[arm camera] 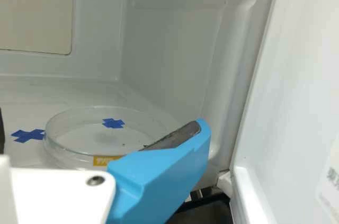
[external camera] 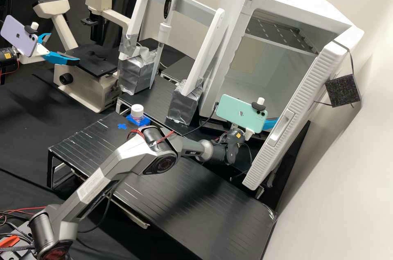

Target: Move the petri dish to the microscope

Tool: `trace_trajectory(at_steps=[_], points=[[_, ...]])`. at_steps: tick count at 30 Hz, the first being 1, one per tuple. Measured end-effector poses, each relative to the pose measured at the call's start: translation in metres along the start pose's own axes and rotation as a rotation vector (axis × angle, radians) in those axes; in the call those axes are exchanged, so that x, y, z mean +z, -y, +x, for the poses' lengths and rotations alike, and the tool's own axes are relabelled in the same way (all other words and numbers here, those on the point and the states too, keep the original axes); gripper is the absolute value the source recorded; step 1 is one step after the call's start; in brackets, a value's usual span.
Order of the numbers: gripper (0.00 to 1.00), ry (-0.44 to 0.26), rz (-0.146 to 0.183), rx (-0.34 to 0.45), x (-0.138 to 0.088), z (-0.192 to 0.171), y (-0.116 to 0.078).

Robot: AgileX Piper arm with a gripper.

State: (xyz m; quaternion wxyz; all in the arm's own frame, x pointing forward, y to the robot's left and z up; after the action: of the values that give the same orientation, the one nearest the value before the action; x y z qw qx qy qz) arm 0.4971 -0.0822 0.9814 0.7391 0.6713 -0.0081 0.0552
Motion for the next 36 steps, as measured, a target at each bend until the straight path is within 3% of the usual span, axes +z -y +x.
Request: trace_trajectory(at_steps=[30, 31, 36], points=[[1.0, 0.064, -0.011, 0.004, 0.001, 0.003, -0.007], [0.0, 0.063, -0.012, 0.005, 0.001, 0.004, -0.007], [0.0, 0.069, -0.019, 0.011, -0.002, 0.006, -0.011]])
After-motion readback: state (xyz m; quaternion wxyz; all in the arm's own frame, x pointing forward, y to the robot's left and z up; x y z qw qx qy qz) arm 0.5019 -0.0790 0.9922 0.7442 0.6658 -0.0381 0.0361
